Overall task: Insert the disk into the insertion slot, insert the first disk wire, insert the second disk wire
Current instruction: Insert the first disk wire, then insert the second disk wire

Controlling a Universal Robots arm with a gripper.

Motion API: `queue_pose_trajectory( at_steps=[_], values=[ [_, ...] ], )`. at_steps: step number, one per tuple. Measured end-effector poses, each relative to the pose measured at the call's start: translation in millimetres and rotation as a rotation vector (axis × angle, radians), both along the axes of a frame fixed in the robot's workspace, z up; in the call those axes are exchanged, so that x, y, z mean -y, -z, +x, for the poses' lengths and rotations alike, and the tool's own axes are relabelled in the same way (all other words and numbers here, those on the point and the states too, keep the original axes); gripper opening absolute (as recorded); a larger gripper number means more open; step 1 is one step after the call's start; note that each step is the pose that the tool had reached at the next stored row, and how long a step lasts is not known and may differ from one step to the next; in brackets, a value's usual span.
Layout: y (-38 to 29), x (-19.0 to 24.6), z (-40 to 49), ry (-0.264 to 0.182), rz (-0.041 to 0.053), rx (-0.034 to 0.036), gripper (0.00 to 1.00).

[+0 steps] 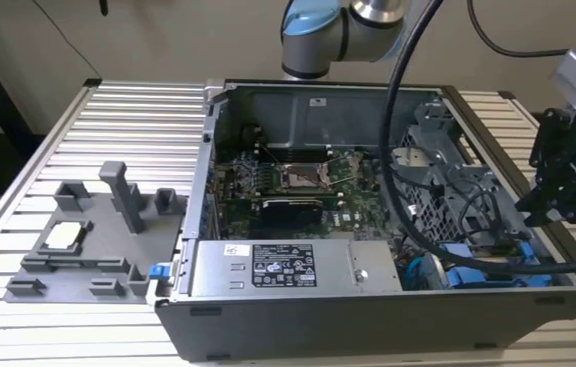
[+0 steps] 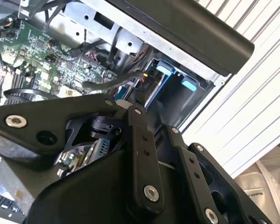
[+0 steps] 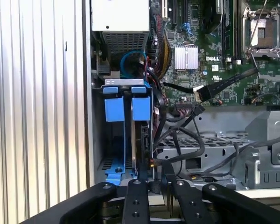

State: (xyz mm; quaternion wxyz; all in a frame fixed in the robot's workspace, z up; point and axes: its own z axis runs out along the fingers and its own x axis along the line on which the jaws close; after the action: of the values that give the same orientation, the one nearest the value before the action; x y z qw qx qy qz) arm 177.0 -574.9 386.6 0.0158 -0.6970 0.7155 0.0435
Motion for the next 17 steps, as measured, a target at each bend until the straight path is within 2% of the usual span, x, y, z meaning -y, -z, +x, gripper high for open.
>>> queue_pose_trajectory(
  at_steps=[4, 5, 8, 14, 15, 17],
  values=[
    [-0.2, -0.2, 0.0, 0.000, 0.0000, 0.0000, 0.27],
    [-0.4, -1.5, 0.0, 0.000, -0.0005, 0.0000, 0.27],
    [-0.1, -11.5, 0.0, 0.000, 0.0002, -0.0001, 0.27],
    [-0.2, -36.6, 0.0, 0.000, 0.0000, 0.0000, 0.27],
    [-0.2, -39.4, 0.0, 0.000, -0.0001, 0.0000, 0.27],
    [-0.1, -41.4, -0.1, 0.000, 0.0001, -0.0001, 0.27]
  ],
)
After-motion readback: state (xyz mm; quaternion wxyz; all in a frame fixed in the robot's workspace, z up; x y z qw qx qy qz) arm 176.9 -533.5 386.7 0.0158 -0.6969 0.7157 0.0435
